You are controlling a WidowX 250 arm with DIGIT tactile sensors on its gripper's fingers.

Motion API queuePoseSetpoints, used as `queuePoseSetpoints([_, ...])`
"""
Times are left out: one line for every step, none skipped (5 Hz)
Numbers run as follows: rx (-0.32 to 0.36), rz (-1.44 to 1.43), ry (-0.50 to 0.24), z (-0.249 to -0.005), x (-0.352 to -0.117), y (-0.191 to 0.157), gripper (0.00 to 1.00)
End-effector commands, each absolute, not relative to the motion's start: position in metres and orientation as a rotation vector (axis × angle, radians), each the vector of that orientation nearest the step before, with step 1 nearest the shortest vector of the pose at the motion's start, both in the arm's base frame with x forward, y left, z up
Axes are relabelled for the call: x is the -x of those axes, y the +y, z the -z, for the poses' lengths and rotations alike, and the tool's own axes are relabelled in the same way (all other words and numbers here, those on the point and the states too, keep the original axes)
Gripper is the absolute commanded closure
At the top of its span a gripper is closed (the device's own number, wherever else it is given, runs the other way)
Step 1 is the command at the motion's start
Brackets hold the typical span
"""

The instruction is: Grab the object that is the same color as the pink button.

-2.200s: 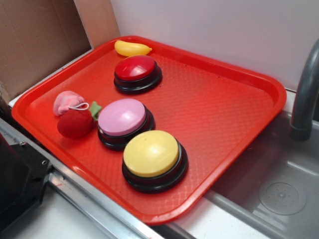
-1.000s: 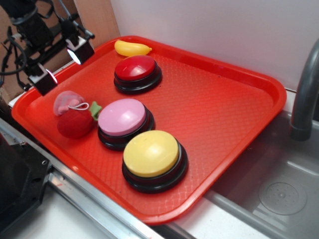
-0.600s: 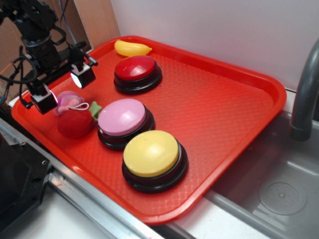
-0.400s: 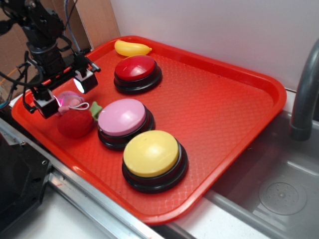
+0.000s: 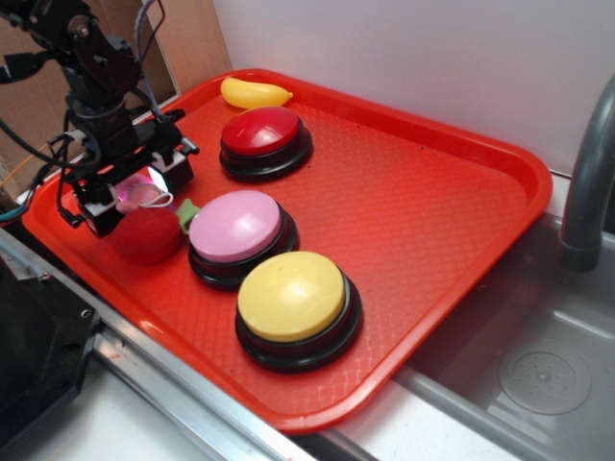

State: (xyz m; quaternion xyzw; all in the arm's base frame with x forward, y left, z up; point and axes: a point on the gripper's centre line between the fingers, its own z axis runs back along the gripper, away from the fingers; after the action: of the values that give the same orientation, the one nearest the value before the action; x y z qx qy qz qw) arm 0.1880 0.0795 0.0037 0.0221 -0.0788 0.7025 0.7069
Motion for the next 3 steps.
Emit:
queuePoseSetpoints([0.037,-1.488,-0.170,-0.036,-0.187,0.083,1.00])
queuePoseSetpoints([0.042,-1.240,-0.111,-0.086,-0.197,0.077,1.00])
queuePoseSetpoints([0.162,-0.992,-0.089,-0.129,-0.207,0.064,1.00])
